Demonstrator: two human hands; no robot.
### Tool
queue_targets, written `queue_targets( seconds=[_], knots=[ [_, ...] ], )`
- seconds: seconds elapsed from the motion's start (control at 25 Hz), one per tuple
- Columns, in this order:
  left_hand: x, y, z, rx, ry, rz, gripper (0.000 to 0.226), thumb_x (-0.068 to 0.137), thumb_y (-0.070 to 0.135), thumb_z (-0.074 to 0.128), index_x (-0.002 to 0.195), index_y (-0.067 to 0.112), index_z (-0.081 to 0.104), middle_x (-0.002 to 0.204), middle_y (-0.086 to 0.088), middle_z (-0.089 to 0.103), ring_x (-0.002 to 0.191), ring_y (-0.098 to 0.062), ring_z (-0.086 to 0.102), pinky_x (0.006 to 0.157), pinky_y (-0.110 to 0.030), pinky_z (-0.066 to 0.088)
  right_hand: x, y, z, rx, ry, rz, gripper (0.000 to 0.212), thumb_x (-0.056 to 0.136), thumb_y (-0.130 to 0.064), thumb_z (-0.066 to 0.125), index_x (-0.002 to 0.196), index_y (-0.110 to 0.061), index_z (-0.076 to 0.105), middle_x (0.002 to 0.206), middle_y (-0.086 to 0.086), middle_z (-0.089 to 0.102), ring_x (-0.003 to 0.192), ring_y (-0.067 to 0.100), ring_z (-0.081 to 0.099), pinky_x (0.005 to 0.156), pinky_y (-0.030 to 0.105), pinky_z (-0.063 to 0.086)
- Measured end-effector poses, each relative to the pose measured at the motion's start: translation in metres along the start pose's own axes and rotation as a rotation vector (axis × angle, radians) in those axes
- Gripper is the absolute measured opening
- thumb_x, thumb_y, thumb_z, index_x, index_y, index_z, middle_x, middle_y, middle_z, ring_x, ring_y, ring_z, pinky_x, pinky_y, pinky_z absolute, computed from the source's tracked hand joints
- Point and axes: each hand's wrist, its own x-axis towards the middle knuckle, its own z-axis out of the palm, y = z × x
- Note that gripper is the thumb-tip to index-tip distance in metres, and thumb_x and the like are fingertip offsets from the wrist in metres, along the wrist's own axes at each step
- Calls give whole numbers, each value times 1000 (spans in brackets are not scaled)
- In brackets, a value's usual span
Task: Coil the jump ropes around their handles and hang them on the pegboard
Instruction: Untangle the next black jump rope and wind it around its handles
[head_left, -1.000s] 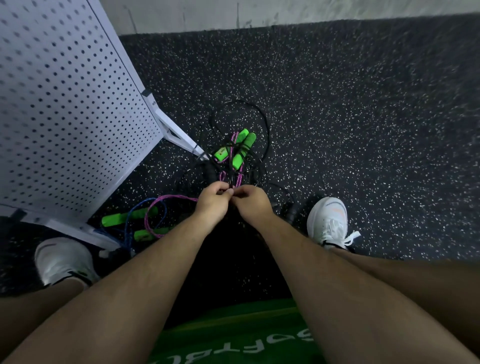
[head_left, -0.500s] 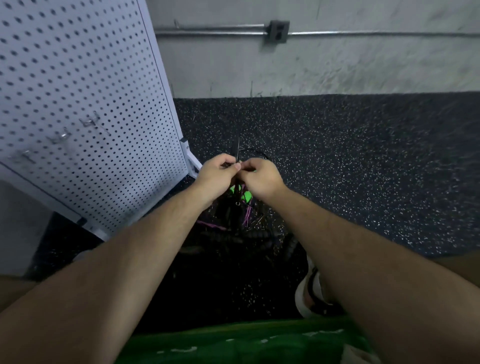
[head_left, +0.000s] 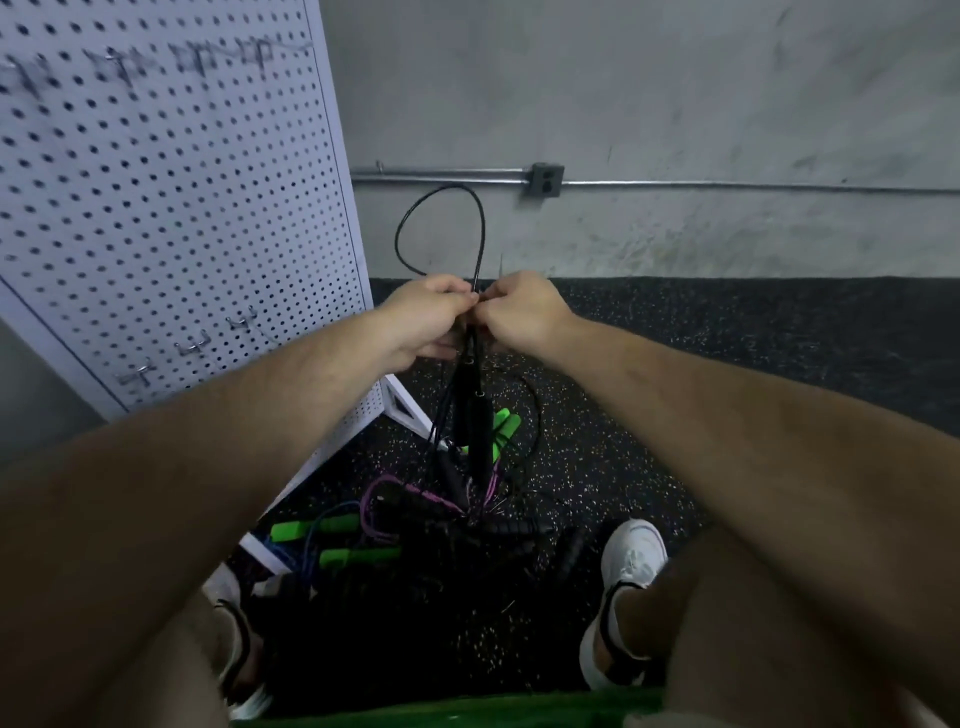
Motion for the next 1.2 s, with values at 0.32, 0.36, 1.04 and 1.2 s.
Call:
queue_targets(
  seconds=[0.32, 0.36, 1.04, 1.2],
  knots=[
    [0, 1, -8, 109, 153, 36, 15, 97, 22, 63, 106, 24, 74, 100, 8, 67, 94, -11, 56, 75, -28, 48, 4, -9, 6, 0, 5, 30, 15, 82, -24, 73, 84, -9, 75, 71, 7, 69, 63, 22, 63, 61, 31, 51],
    [1, 3, -11, 99, 153, 28, 14, 97, 25, 63, 105, 25, 74, 98, 10, 67, 93, -10, 56, 74, -28, 48, 5, -10, 5, 37, 0, 51, 13, 82, -23, 74, 84, -10, 74, 71, 6, 70, 64, 23, 65, 62, 33, 54],
    [-24, 5, -26, 493, -63, 129, 22, 108, 24, 46, 102, 19, 67, 93, 1, 73, 83, -10, 72, 80, -30, 52, -1, -23, -25, 591, 25, 151, 19, 97, -18, 66, 98, 0, 64, 86, 12, 72, 57, 12, 67, 56, 24, 57],
    [-26, 24, -38, 494, 104, 304, 28, 109, 25, 41, 94, 26, 64, 83, 1, 60, 77, -18, 59, 72, -36, 49, -2, -18, -35, 55, 175, -97, 28, 93, -17, 64, 120, -15, 55, 115, 3, 63, 81, 11, 64, 70, 25, 51]
  ],
)
